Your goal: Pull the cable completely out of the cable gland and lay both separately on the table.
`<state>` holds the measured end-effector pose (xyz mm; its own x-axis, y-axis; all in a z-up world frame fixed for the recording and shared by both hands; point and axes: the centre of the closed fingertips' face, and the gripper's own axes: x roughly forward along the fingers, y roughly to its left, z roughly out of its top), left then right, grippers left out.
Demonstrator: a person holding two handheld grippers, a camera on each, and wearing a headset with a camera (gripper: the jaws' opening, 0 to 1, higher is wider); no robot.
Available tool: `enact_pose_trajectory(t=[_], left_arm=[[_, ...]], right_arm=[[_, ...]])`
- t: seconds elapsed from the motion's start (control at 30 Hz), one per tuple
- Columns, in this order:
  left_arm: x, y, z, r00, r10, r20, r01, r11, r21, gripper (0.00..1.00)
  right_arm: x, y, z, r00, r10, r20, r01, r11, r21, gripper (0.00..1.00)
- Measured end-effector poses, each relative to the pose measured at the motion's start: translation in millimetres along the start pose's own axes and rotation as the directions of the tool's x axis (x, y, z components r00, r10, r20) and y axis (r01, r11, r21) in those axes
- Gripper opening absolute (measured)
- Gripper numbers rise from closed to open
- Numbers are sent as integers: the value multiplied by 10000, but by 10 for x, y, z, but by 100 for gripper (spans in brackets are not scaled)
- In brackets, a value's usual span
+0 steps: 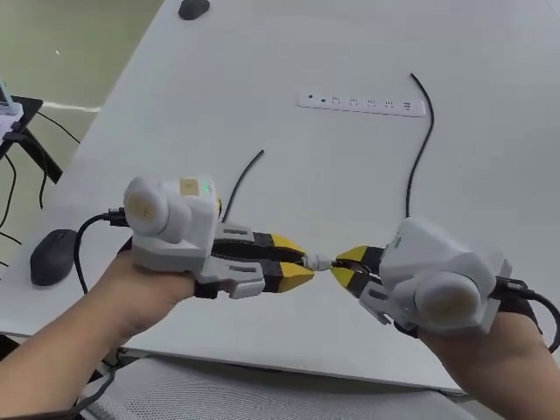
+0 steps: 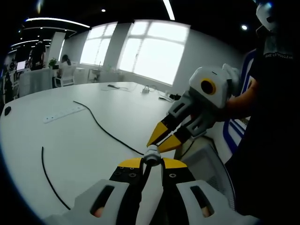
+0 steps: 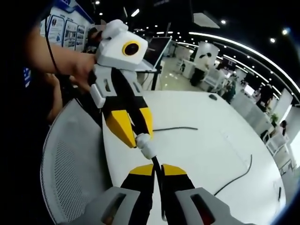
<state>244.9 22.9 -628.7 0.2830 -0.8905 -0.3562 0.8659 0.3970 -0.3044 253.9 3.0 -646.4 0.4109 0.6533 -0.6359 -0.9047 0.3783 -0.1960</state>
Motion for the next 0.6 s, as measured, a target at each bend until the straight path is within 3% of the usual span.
enact_pose_trajectory(t=[0.6], left_arm=[[-22, 4, -29, 10000, 76, -51, -76, 10000, 18, 15]], right_arm=[[14, -102, -302, 9989, -202, -430, 261, 9896, 1415, 0]])
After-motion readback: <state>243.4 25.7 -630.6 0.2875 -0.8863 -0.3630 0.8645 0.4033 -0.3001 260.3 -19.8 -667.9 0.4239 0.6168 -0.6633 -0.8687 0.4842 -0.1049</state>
